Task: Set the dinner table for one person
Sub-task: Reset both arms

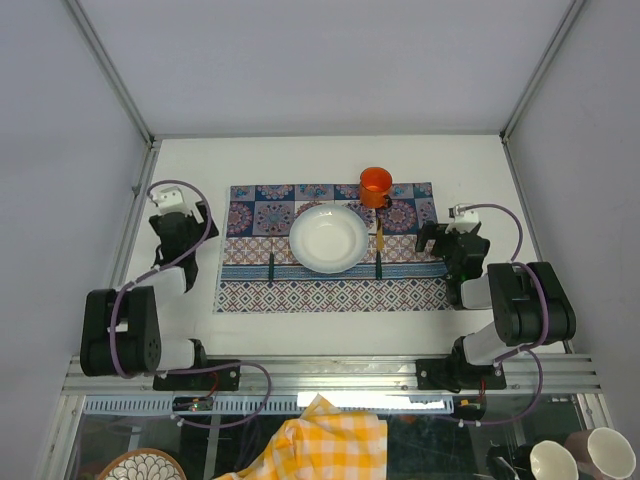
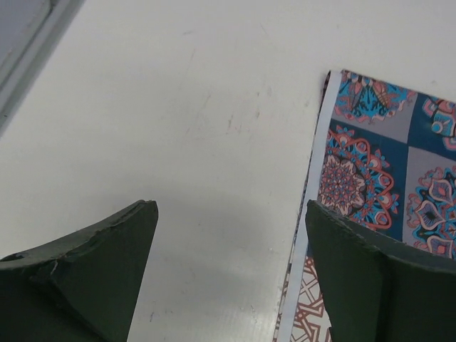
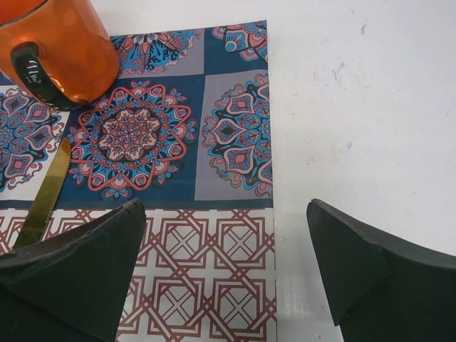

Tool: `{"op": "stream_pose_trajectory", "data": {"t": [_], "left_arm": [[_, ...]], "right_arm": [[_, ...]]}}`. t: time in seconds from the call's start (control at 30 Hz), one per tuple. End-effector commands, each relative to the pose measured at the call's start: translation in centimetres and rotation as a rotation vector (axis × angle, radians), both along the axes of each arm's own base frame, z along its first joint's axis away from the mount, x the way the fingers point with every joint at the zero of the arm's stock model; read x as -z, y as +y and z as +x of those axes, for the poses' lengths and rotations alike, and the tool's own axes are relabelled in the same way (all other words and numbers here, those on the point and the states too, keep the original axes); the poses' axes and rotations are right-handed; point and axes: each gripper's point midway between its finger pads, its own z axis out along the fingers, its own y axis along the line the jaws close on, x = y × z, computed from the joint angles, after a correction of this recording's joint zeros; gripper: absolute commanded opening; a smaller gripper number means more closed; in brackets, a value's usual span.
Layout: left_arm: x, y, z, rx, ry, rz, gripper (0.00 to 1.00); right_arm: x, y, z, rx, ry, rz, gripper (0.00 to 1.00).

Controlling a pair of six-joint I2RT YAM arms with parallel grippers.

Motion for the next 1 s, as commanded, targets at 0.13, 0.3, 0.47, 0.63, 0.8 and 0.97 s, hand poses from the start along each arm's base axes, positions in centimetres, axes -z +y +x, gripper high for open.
{"op": "stream_pose_trajectory", "data": {"t": [0.13,0.3,0.47,0.63,0.8,0.97], "left_arm": [[0.8,-3.1,2.2,0.182,-0.144,0.000,0.81],[-0.4,-3.8,-0.1,0.194,-0.288,0.052,0.89],[0.2,-4.8,0.2,0.260,-0.250,0.059,0.93],[-0.1,-4.8,0.2,0.260,-0.263,0.065,0.99],[-0.1,-4.8,0.2,0.261,-0.265,0.065,0.99],[0.0,-4.8,0.2,0.260,-0.263,0.064,0.99]], "right_arm": [[-2.6,0.2,1.3,-0.013,-0.096,-0.013,1.00],[-2.6,0.2,1.4,-0.011,-0.094,-0.012,1.00],[-2.6,0.3,1.4,-0.013,-0.096,-0.014,1.00],[-2.6,0.2,1.4,-0.012,-0.094,-0.014,0.99],[-2.5,0.2,1.4,-0.011,-0.092,-0.014,0.99],[-2.5,0.2,1.4,-0.012,-0.089,-0.014,1.00]]}}
